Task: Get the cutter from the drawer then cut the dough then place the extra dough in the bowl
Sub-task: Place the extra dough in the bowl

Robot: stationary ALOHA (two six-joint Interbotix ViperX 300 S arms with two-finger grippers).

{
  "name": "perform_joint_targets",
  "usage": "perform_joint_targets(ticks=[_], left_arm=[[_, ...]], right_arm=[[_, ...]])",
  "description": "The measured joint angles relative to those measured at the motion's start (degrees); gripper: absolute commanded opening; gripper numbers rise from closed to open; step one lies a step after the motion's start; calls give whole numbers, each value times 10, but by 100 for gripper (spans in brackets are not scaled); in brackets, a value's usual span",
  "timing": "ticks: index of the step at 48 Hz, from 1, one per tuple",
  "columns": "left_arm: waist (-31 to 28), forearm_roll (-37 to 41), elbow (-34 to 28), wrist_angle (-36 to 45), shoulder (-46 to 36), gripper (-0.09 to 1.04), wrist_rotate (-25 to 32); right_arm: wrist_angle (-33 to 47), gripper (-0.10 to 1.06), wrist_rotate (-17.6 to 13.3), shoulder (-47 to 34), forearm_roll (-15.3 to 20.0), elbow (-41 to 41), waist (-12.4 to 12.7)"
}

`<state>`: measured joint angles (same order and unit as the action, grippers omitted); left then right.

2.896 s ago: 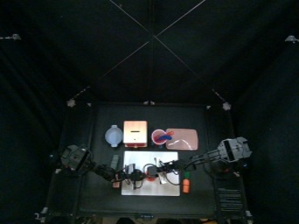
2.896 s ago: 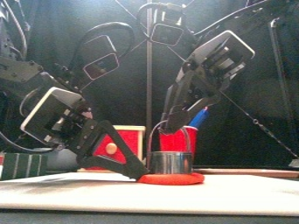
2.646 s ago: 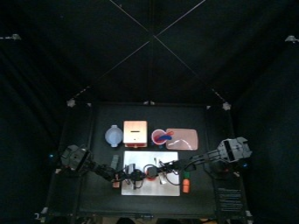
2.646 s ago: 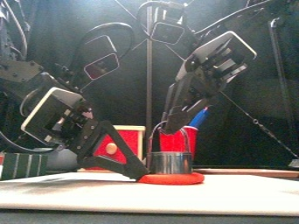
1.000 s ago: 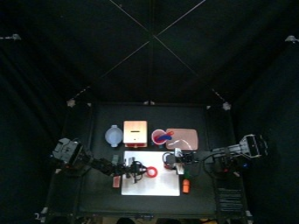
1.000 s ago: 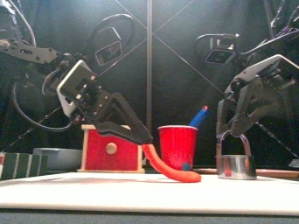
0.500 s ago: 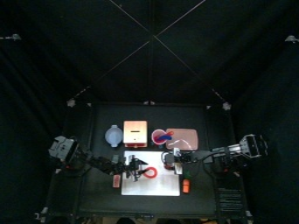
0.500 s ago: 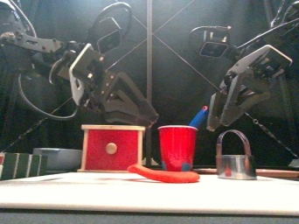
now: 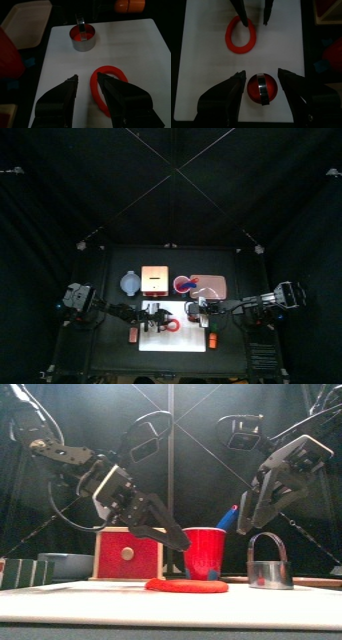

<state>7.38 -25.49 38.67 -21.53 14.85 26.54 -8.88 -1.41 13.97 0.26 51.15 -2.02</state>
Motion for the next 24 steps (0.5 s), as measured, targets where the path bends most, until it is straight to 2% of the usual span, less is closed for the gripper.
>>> perform_joint_targets(ticks=[11,24], left_arm=[[-14,23,-17,80,6,77,0],[-14,24,-18,98,9,76,-2]], right_arm=[[0,87,0,-3,1,0,0],[0,88,0,-10,0,0,0]])
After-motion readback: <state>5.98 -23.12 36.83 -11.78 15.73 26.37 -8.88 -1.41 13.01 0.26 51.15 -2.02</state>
